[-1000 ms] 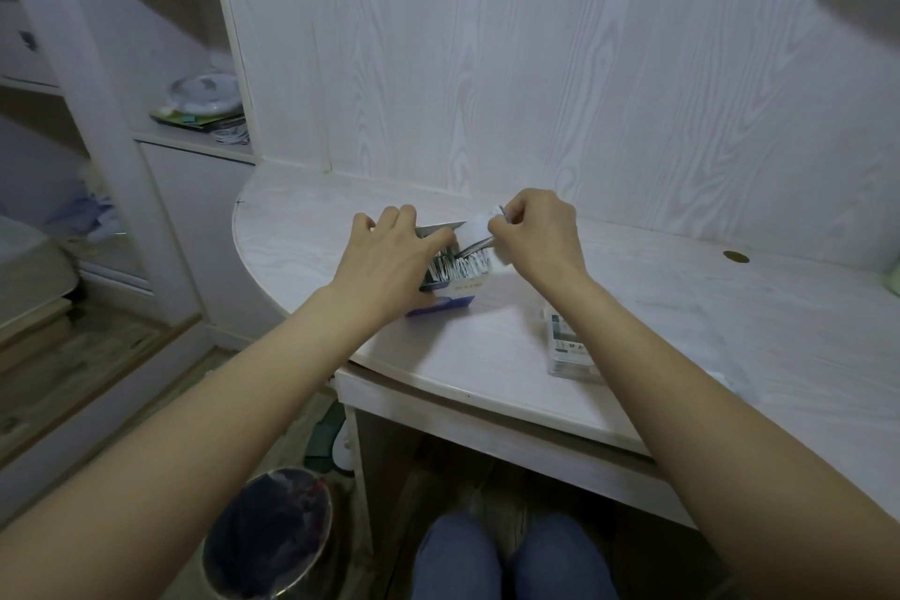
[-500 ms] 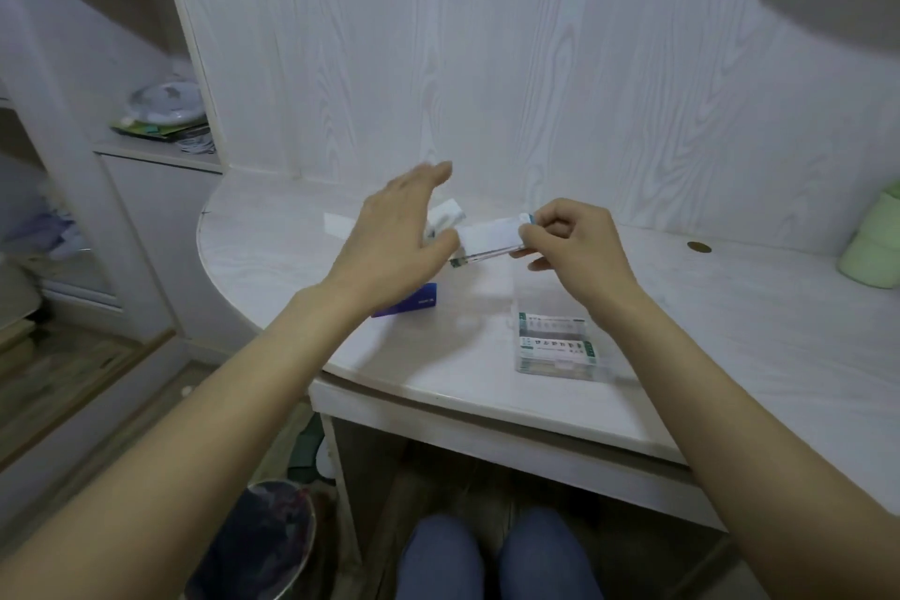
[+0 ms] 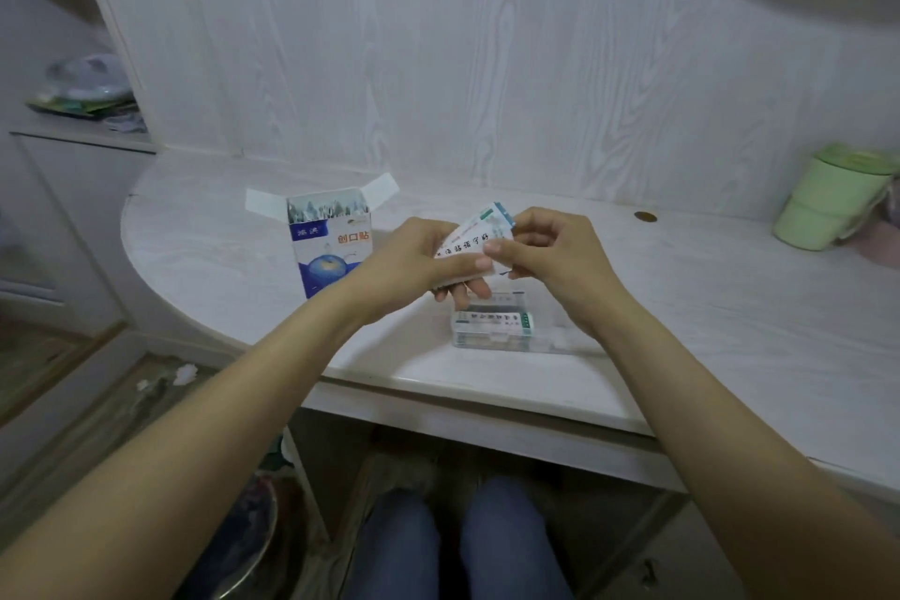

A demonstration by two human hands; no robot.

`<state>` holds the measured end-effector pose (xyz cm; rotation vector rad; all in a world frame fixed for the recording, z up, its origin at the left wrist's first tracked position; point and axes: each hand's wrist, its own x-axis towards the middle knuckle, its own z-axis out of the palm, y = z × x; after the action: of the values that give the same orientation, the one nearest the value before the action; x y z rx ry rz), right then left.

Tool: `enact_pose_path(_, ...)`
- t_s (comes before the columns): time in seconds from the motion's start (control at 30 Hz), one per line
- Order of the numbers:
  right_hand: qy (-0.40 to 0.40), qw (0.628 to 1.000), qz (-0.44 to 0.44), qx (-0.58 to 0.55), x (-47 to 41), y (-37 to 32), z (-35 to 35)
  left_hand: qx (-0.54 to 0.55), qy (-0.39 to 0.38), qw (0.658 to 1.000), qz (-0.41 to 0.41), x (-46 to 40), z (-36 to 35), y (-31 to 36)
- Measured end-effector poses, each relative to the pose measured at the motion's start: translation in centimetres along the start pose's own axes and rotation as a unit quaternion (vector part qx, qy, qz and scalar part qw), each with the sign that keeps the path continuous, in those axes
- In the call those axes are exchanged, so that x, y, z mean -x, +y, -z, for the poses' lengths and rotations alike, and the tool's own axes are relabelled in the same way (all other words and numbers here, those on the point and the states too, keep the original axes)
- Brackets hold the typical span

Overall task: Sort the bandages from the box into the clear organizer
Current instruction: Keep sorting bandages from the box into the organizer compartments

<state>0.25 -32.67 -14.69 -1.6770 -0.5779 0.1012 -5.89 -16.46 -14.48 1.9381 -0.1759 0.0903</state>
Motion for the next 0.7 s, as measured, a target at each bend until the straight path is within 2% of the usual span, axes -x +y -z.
enact_pose_path(0.27,0.020,0.997,-0.061,-0.039,0.5,0.6,1.0,0.125,0.078,0.989,0.023,-0.3,-1.6,-0.6)
enact_pose_path(0.4,-0.013,0.994,-0.097,-0.049,1.0,0.5,1.0,0.120,0.100,0.988,0.017,-0.1,-1.9,-0.8)
enact_pose_path(0.57,0.060,0.974,-0.120,-0.182,0.8,1.1,1.6,0.103,0.081,0.991,0.039,0.1,-1.6,-1.4)
enact_pose_path(0.7,0.072,0.981,-0.131,-0.120,1.0,1.8,1.9,0.075,0.087,0.992,0.056,0.2,-1.3,-2.2)
